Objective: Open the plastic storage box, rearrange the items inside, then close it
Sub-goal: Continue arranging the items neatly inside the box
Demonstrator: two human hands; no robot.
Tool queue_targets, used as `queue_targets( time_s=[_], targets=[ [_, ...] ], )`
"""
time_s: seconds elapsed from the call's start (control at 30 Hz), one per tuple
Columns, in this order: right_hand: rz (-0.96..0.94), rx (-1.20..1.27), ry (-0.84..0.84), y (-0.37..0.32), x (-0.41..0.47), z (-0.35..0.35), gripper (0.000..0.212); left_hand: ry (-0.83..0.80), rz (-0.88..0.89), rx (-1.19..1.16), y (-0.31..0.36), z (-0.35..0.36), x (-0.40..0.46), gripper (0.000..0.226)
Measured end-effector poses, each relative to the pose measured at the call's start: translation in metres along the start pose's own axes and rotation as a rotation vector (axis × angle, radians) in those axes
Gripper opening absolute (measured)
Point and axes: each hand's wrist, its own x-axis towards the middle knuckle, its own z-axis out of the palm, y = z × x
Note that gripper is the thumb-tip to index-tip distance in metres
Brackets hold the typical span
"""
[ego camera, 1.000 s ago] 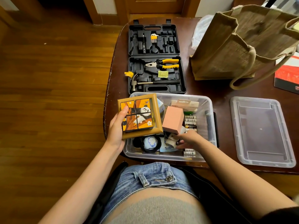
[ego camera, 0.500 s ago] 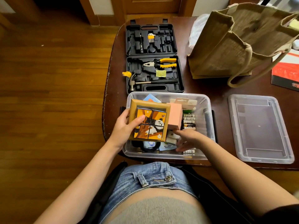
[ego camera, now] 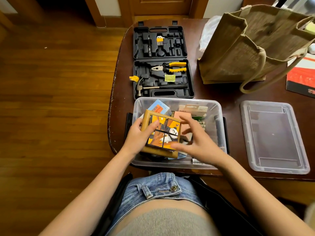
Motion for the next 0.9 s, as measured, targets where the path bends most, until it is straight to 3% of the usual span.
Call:
queue_targets(
  time_s=[0.07,0.1,0.17,0.27,0.4,0.47,0.57,0.77,0.83,0.9],
  targets=[
    [-0.097,-0.242,0.018,-0.001,0.003,0.013,0.102,0.003,-0.001,0.024,0.000,0.004,0.001,0.019],
    [-0.111,-0.310,0.070,-0.002,0.006,0.018,0.105,0.005,0.006,0.047,0.001,0.006,0.001,0.020],
    [-0.122,-0.310,0.163,-0.004,0.012,0.021,0.097,0.012,0.024,0.101,0.001,0.006,0.002,0.028],
    [-0.174,-0.257,0.172,-0.002,0.015,0.019,0.086,0.003,0.035,0.104,0.005,0.005,0.000,0.039],
    [-0.132,0.096,0.176,0.008,0.007,0.015,0.076,0.004,0.049,0.133,0.003,0.005,0.001,0.031],
    [-0.008,0.276,0.285,0.013,0.002,0.014,0.063,0.001,0.016,0.111,0.000,0.002,0.004,0.017],
    [0.270,0.667,0.512,0.025,-0.001,0.008,0.040,0.004,0.015,0.110,-0.001,-0.006,0.005,0.016],
    [0.880,1.077,0.433,0.044,0.001,-0.001,0.072,-0.091,0.070,0.089,0.006,-0.013,0.004,0.013],
    [0.966,1.138,0.465,0.044,0.008,0.000,0.079,-0.143,0.103,0.129,0.008,-0.010,0.003,0.017],
    [0.971,1.131,0.520,0.043,0.016,-0.001,0.073,-0.181,0.156,0.169,0.008,-0.006,0.001,0.020]
  ],
)
